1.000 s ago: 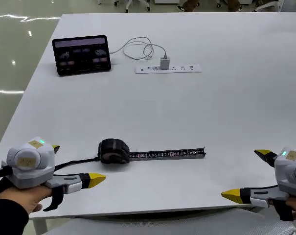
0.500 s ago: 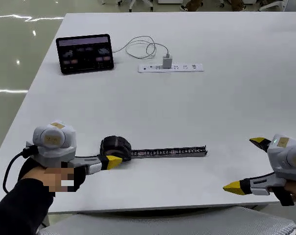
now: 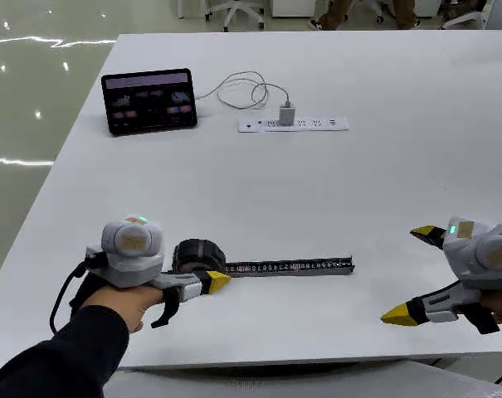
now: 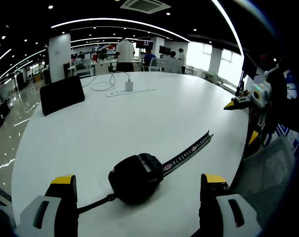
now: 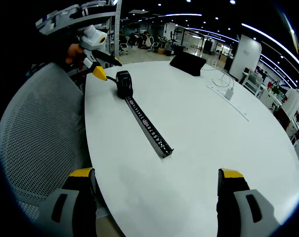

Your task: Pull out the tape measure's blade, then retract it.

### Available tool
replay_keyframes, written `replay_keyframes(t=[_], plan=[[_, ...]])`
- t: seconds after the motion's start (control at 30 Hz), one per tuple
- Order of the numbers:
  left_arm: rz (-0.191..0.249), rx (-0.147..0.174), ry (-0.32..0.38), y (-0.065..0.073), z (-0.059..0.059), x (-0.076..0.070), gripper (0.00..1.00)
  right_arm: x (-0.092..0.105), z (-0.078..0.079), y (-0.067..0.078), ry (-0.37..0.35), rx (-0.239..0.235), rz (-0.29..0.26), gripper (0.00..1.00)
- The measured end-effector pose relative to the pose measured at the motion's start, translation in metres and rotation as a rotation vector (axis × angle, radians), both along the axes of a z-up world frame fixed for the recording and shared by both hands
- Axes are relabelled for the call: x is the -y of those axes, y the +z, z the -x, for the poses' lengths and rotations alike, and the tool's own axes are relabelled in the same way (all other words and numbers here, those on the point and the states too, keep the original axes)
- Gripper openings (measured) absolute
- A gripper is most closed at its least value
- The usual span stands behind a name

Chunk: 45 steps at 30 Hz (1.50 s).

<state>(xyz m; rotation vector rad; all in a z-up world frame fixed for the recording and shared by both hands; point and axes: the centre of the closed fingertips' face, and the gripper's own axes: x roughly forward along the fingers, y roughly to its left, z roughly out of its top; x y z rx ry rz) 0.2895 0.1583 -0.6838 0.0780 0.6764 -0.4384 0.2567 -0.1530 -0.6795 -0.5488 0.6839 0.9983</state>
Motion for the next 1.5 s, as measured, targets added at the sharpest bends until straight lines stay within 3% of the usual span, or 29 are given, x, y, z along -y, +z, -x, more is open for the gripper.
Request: replay_keyframes(t=[0.1, 0.23, 0.33, 0.53, 0.9, 1.03, 1.17, 1.33, 1.5], plan=[[0.026, -0.003, 0.057, -0.003, -0.007, -0.001, 1.00, 0.001, 0.001, -0.003, 0.004, -0.032, 0.010, 1.00], [0.042, 0.007, 0.086, -0.001, -0.013, 0.003, 1.00, 0.001, 0.000, -0.006, 0.027, -0.039, 0.034, 1.00], [0.041, 0.038, 0.108, 0.001, -0.020, 0.003, 1.00, -0.002, -0.002, -0.007, 0.043, -0.042, 0.042, 1.00], [0.071, 0.024, 0.136, -0.009, -0.018, 0.009, 1.00, -0.007, -0.005, -0.009, 0.087, -0.051, 0.070, 1.00], [0.078, 0.032, 0.147, -0.015, -0.019, 0.009, 1.00, -0.018, -0.018, -0.018, 0.185, -0.092, 0.153, 1.00], [0.080, 0.043, 0.154, -0.019, -0.022, 0.010, 1.00, -0.019, -0.023, -0.031, 0.232, -0.114, 0.210, 0.95], [0.109, 0.072, 0.174, -0.014, -0.029, 0.013, 1.00, -0.023, -0.027, -0.036, 0.255, -0.131, 0.223, 0.90], [0.105, 0.059, 0.187, -0.023, -0.031, 0.014, 1.00, -0.030, -0.038, -0.037, 0.280, -0.136, 0.241, 0.86], [0.104, 0.083, 0.209, -0.020, -0.035, 0.010, 1.00, -0.043, -0.046, -0.038, 0.352, -0.124, 0.249, 0.73]])
